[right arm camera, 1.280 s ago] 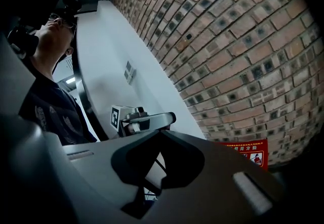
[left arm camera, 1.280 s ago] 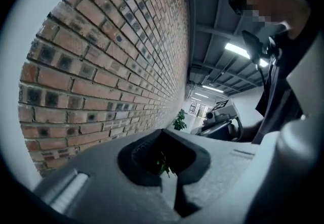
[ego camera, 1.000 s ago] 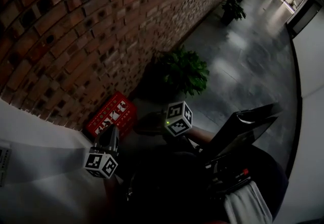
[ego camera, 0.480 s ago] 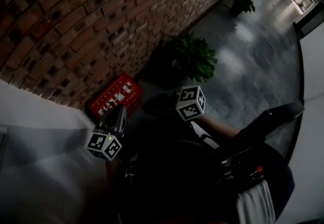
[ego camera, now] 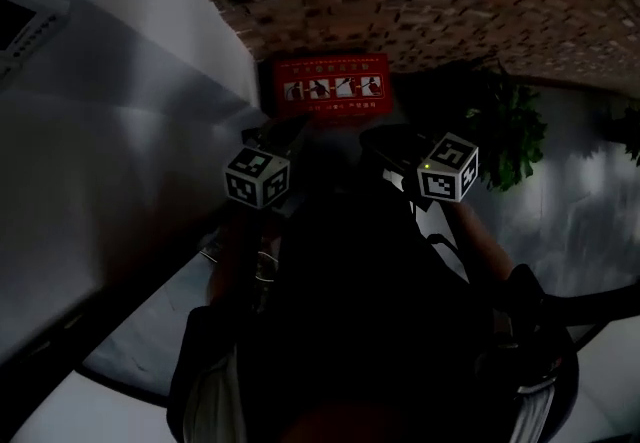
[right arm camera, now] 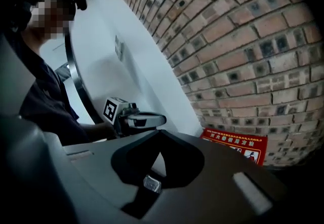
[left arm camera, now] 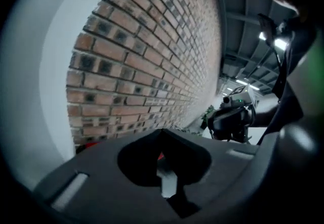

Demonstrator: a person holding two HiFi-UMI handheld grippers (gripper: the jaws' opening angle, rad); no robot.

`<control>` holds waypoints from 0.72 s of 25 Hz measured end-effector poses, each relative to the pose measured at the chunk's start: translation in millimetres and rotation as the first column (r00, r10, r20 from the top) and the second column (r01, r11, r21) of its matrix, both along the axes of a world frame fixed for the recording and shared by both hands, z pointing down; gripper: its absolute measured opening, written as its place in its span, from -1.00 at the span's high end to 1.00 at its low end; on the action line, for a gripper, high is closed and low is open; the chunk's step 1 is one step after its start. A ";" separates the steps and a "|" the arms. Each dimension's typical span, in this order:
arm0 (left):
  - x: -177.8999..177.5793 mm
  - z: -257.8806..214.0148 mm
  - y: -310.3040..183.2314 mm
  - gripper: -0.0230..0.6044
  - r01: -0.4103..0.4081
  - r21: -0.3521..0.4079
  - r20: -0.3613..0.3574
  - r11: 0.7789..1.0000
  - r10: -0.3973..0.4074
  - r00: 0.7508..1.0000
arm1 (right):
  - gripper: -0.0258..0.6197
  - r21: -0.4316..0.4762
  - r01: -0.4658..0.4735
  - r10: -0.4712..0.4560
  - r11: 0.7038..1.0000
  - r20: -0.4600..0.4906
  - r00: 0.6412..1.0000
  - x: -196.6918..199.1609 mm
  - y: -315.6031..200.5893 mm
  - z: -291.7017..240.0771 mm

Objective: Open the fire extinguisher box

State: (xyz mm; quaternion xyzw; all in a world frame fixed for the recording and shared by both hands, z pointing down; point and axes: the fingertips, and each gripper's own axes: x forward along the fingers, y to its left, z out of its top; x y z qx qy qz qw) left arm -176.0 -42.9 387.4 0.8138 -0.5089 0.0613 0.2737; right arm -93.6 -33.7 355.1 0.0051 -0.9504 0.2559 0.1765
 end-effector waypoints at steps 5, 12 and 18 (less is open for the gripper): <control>-5.8 47.4 -2.4 0.92 0.152 -0.129 -0.050 0.980 -0.160 0.986 | 0.92 0.007 0.101 -0.099 0.995 -0.129 0.987 0.2 -9.4 65.2; -10.3 109.3 -37.4 0.92 0.296 -0.208 -0.003 0.932 -0.303 0.953 | 0.92 0.061 0.142 -0.125 0.988 -0.229 0.965 3.7 -39.3 171.4; -19.7 172.1 -55.9 0.92 0.426 -0.274 0.061 0.862 -0.426 0.903 | 0.92 0.025 0.101 -0.088 0.995 -0.314 0.945 7.6 -57.0 255.6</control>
